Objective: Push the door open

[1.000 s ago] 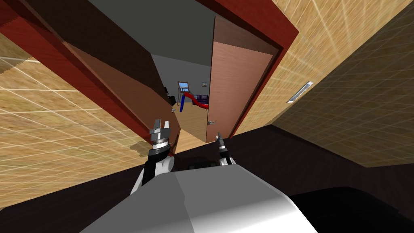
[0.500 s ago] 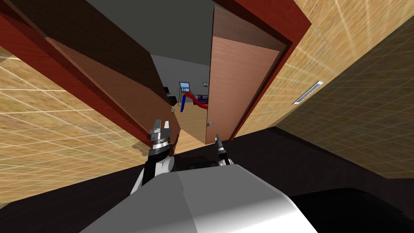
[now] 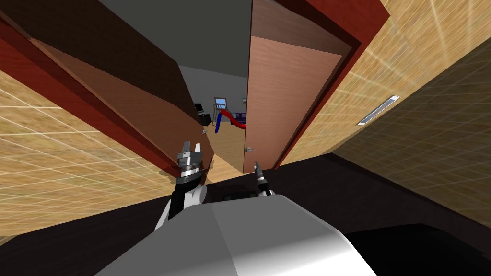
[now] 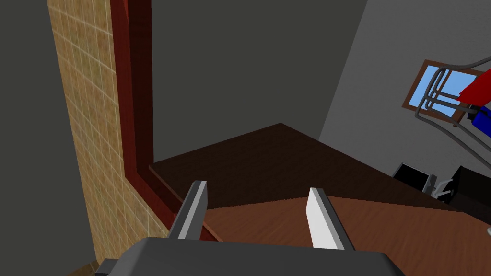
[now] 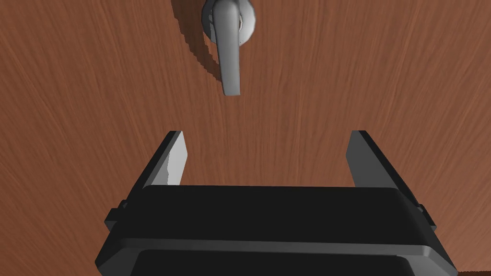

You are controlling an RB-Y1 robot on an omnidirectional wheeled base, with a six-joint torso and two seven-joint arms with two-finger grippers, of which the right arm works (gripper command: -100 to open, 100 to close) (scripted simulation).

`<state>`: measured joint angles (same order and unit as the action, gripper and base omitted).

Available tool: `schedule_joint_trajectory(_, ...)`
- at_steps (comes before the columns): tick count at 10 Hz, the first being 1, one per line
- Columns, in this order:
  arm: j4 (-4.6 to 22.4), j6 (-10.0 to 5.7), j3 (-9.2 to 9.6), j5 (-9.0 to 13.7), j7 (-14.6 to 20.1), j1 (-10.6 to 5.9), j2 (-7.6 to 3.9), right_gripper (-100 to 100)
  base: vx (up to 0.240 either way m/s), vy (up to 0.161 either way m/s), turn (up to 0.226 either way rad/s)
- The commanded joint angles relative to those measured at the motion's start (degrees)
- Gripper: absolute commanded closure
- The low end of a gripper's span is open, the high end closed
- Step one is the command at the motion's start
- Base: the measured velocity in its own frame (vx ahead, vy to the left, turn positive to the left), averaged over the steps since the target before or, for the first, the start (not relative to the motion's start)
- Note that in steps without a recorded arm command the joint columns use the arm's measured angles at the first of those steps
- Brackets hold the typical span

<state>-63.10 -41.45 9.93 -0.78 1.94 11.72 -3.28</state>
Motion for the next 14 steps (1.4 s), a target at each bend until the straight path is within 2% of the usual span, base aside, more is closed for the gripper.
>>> schedule_joint_trajectory(1, 2.09, -0.22, 0.35, -0.14, -0.16, -0.33, 0.37, -100, 0.152, -0.143, 0.053)
schedule_joint_trajectory(3, 4.69, -0.69, 0.64, -0.24, -0.26, -0.93, 0.73, -100, 0.169, -0.103, 0.055)
schedule_joint_trajectory(4, 3.95, -0.54, 0.54, -0.21, -0.25, -0.79, 0.66, -100, 0.071, -0.034, 0.013)
schedule_joint_trajectory(5, 4.56, -0.52, 0.29, -0.11, -0.32, -1.29, 0.34, -100, 0.124, 0.011, 0.025)
schedule_joint_trajectory(9, 5.66, -0.51, -0.29, 0.13, -0.43, -2.27, 0.22, -100, 0.184, 0.023, 0.022)
schedule_joint_trajectory(14, 7.19, -0.49, -1.1, 0.45, -0.58, -3.63, 1.35, -100, 0.194, 0.019, 0.021)
